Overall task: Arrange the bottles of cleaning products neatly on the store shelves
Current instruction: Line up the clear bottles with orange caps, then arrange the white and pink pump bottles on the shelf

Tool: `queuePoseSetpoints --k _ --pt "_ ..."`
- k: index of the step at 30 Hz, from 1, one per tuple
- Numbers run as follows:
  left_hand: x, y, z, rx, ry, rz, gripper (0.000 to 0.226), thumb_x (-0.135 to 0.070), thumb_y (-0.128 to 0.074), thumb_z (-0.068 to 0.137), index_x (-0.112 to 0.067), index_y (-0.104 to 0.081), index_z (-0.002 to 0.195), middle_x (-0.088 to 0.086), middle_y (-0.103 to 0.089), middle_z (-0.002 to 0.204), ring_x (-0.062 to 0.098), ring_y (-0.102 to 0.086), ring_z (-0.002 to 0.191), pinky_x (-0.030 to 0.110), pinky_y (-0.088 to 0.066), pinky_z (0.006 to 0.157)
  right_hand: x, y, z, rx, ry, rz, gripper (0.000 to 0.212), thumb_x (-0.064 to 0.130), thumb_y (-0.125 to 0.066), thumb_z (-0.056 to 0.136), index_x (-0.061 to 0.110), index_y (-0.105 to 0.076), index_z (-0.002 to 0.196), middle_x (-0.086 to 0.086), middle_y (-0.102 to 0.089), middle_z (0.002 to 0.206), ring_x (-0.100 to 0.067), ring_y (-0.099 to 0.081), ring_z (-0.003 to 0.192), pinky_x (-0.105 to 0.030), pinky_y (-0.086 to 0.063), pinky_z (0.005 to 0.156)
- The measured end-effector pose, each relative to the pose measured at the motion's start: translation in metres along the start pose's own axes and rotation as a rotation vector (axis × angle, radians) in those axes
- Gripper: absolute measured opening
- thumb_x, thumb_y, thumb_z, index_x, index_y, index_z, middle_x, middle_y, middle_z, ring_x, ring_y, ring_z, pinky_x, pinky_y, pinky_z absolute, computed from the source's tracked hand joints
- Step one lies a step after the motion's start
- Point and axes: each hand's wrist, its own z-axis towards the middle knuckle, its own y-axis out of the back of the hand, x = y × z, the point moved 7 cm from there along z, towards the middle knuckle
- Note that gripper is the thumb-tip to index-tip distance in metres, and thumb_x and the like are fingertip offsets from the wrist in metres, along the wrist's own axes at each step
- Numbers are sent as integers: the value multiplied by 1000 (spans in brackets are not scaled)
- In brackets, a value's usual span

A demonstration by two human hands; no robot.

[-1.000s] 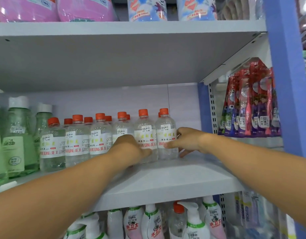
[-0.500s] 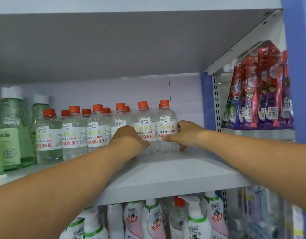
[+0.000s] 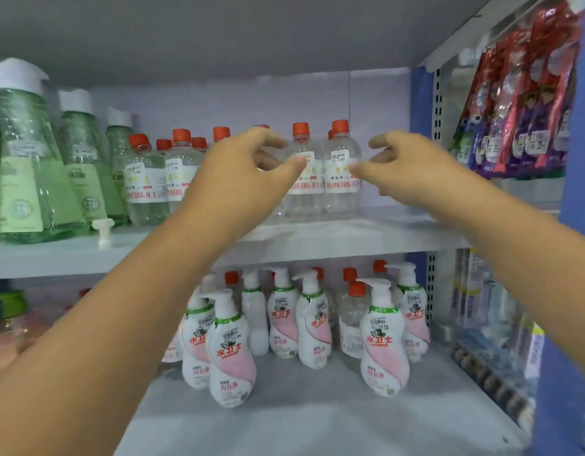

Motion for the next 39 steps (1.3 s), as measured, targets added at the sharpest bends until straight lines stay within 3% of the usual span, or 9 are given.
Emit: queuePoseSetpoints --k 4,7,13,17,20,24,29,34,39 --pt "41 48 -108 -320 -11 -455 12 -26 -69 93 -31 -69 104 -7 -78 88 11 -74 79 27 -59 72 20 -16 -116 -141 273 548 34 22 -70 93 29 -59 124 9 -70 111 -4 -68 106 -21 -54 89" --pt "118 30 -154 -365 215 -525 15 -25 -72 87 -28 -69 101 -1 -77 89 16 -73 78 28 -60 70 1 -79 -169 -124 183 805 30 6 -69 91 25 -64 114 5 -72 110 -8 -69 106 -18 -54 88" --pt "259 -37 -181 -170 577 -318 39 -29 -79 86 -30 -56 117 -13 -65 114 12 -64 101 22 -47 75 -44 -256 -176 258 -284 641 42 32 -79 84 37 -57 120 14 -61 127 3 -61 104 -18 -51 82" --pt "296 -49 -171 -146 635 -306 54 -23 -80 85 -22 -55 133 -3 -61 123 16 -62 104 25 -48 78 -32 -313 -166 328 -327 550 65 34 -85 77 35 -48 131 15 -52 128 -4 -56 109 -6 -44 78" --pt "306 -57 -165 -147 643 -391 41 -12 -76 88 -35 -56 115 -12 -65 107 1 -62 97 10 -47 65 -32 -341 -164 288 -324 520 63 41 -86 66 36 -54 119 11 -63 122 -1 -63 102 -13 -52 80" --pt "316 -60 -158 -99 574 -337 32 -17 -79 84 -33 -63 106 -20 -69 91 -11 -66 82 4 -47 60 -37 -343 -163 192 -292 452 58 34 -87 68 35 -57 118 17 -66 111 6 -61 99 -7 -48 79" --pt "325 -77 -154 15 547 -159 44 -57 -77 73 -29 -68 105 -10 -70 94 12 -66 84 30 -48 69 -55 -308 -167 87 -334 448 53 23 -87 73 39 -56 112 25 -66 99 10 -63 92 -16 -53 82" --pt "309 -101 -151 91 607 -267 32 -33 -80 84 -24 -59 107 -7 -64 99 17 -62 94 28 -43 75 -100 -249 -176 -68 -356 381 50 23 -87 71 43 -58 107 21 -69 105 4 -66 97 -24 -54 84" --pt "272 -139 -156 224 561 -439 35 -27 -81 84 -30 -57 110 -19 -62 99 -9 -56 86 7 -40 59 -135 -231 -179 -117 -367 350 50 26 -85 75 39 -59 116 18 -71 111 -2 -68 102 -34 -56 92"
